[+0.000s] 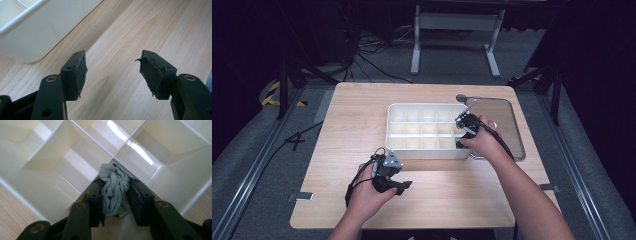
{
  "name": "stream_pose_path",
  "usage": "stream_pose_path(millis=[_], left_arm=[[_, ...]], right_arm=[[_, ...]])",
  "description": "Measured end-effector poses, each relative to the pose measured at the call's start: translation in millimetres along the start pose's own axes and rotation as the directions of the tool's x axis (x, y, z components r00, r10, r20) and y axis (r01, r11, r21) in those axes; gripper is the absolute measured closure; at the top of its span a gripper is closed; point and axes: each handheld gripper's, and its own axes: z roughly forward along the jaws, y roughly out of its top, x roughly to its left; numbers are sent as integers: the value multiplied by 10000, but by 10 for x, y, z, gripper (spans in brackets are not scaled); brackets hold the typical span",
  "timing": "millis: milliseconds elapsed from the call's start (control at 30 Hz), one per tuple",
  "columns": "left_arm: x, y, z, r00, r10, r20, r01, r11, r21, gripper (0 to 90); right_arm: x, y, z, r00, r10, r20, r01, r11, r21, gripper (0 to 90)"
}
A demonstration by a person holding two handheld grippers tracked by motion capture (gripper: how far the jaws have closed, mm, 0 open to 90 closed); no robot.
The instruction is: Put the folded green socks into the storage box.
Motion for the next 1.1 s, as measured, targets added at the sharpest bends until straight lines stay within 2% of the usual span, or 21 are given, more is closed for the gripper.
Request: stream_pose_path(millis=[67,133,200,267,300,333,367,400,433,467,500,533,600,767,800,867,967,1000,1033,1067,1100], left_arm=[[10,2,-9,9999,110,-5,-110,9999,60,385],[6,2,-17,10000,41,39,-41,10000,37,384],[6,2,-18,10000,31,46,-31,10000,4,383],[4,5,-22,10000,46,55,-46,10000,-9,382],[6,10,-28,9999,117,42,-117,9999,-36,382],[6,10,-28,9999,117,42,-117,9999,-36,381],[1,10,-30,9999,114,68,-114,9999,-30,381],[1,10,-30,9999,114,68,-114,9999,-30,381],[0,9,-31,9999,122,81,-122,9999,-2,381],[0,9,-30,9999,132,86,-132,9999,4,380],[0,9,-30,9999,132,86,-132,9999,4,380],[0,11,-39,9998,187,70,-188,9997,139,379],[-10,9,-42,9998,170,77,-171,9998,144,378],[-17,11,-54,9998,178,79,-178,9998,68,375],[-25,14,-61,9998,188,65,-188,9998,79,375],[-43,27,-81,9997,242,61,-242,9997,17,370],[-75,56,-124,9994,336,102,-335,9994,-33,367],[-75,56,-124,9994,336,102,-335,9994,-33,367],[-82,66,-139,9992,394,88,-394,9992,25,366],[-88,68,-144,9992,368,121,-368,9993,22,366],[-89,74,-158,9990,428,117,-428,9991,43,365]], right_arm=[[0,-48,-82,9996,-168,246,179,9989,-429,585],[-2,-85,-170,9994,-214,255,236,9958,-881,566],[11,-148,-315,9990,-364,255,403,9844,-1711,510],[28,-169,-362,9986,-490,185,516,9803,-1909,513],[73,-218,-447,9956,-921,144,928,9646,-2468,517],[87,-238,-477,9941,-1080,109,1068,9562,-2726,516],[111,-265,-517,9928,-1194,34,1148,9461,-3028,513],[111,-265,-517,9928,-1194,34,1148,9461,-3028,513],[161,-334,-609,9924,-1228,-87,1119,9297,-3508,499],[174,-358,-635,9912,-1322,-93,1195,9218,-3688,490],[174,-358,-635,9912,-1322,-93,1195,9218,-3688,490],[221,-434,-702,9894,-1435,-216,1225,9055,-4063,483],[265,-500,-749,9883,-1484,-346,1219,9062,-4050,461],[326,-598,-805,9888,-1422,-452,1101,8996,-4226,448],[372,-660,-837,9863,-1530,-610,1111,8918,-4387,435],[421,-714,-863,9823,-1696,-790,1174,8877,-4452,433],[526,-800,-890,9741,-2041,-968,1356,8709,-4723,392],[526,-800,-890,9741,-2041,-968,1356,8709,-4723,392],[586,-877,-886,9697,-2160,-1141,1344,8617,-4893,361],[586,-877,-886,9697,-2160,-1141,1344,8617,-4893,361],[634,-959,-863,9663,-2276,-1200,1385,8532,-5029,336]])
